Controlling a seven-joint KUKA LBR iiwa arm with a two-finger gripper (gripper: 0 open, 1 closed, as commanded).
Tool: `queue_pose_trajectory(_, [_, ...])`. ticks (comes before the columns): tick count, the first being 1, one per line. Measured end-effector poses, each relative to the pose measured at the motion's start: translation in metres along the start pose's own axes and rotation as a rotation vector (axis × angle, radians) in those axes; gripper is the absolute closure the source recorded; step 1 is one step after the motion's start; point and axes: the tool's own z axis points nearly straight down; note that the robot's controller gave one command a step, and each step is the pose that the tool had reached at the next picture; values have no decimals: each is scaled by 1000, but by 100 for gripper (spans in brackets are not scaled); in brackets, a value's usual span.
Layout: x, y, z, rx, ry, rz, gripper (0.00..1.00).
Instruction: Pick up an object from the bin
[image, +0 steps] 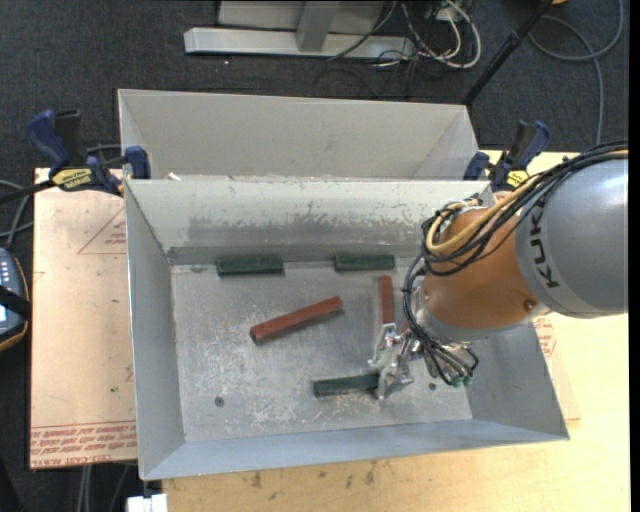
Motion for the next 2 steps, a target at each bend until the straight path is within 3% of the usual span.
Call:
queue_pose_trajectory(1, [0,0,0,0,0,0,100])
queue_pose_trajectory(2, [-1,6,-162,-1,7,-77,100])
